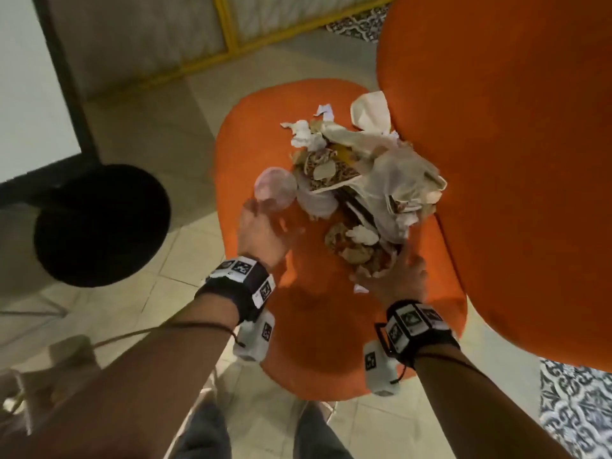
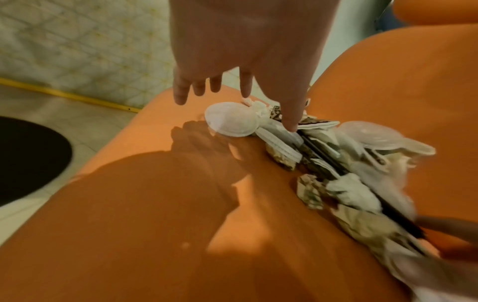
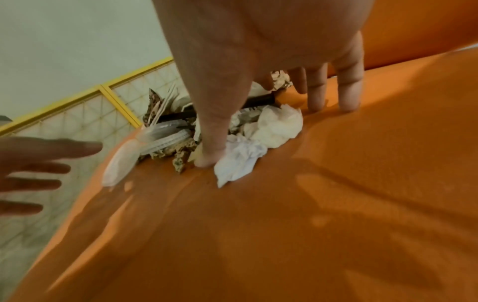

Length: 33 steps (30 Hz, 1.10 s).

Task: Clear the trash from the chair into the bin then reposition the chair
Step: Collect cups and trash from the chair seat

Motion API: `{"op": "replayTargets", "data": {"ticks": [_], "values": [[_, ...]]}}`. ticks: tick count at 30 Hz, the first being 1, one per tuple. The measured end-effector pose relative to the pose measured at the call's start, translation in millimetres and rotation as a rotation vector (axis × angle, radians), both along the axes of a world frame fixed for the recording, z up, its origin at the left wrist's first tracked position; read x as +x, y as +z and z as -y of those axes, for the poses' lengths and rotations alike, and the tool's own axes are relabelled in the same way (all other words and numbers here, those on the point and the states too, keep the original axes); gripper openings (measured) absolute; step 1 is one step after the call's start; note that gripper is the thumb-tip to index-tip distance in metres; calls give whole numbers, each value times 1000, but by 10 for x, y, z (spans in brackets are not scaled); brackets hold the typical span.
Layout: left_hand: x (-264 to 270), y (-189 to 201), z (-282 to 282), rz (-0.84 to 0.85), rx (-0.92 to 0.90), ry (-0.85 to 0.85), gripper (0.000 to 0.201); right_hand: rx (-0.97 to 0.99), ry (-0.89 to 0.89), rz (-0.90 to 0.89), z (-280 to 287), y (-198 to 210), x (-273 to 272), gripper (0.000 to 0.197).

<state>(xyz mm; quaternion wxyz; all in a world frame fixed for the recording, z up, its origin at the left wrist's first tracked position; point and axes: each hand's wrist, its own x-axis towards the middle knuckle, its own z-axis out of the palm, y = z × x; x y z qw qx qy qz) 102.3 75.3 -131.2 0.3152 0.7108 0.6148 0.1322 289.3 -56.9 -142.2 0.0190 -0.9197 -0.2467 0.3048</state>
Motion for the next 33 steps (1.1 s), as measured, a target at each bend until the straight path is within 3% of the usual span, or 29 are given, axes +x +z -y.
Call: {"op": "replayTargets", "data": {"ticks": [3, 7, 11, 15, 19, 21, 23, 26, 30, 31, 33], "values": [[157, -195, -470, -161, -45, -25, 88, 43, 15, -43, -72, -85, 47, 106], [362, -312, -889, -341, -54, -171, 81, 237, -121, -131, -105, -172, 94, 69], [440, -305, -917, -397, -153, -193, 93, 288, -227, -157, -55, -167, 130, 61], [330, -271, -799, -195, -140, -198, 87, 305, -359, -148, 13, -115, 145, 62], [292, -213, -647, 187, -160, 106, 82, 341, -514, -203, 84, -87, 94, 70], [386, -134, -706, 265, -270, 211, 68, 372, -580, -231, 71, -75, 72, 71], [513, -58, -783, 311, -399, 185, 52, 411, -654, -214, 36, -33, 78, 67], [693, -87, -856, 248, -509, 165, 81, 395, -688, -199, 29, 58, 158, 64], [841, -179, -862, 61, -498, 43, 110, 209, -473, -289, 94, 153, 226, 65], [853, -193, -852, 49, -493, -17, 114, 200, -455, -293, 109, 149, 231, 63], [867, -152, -815, 68, -485, 9, 97, 249, -502, -304, 97, 129, 204, 62]]}}
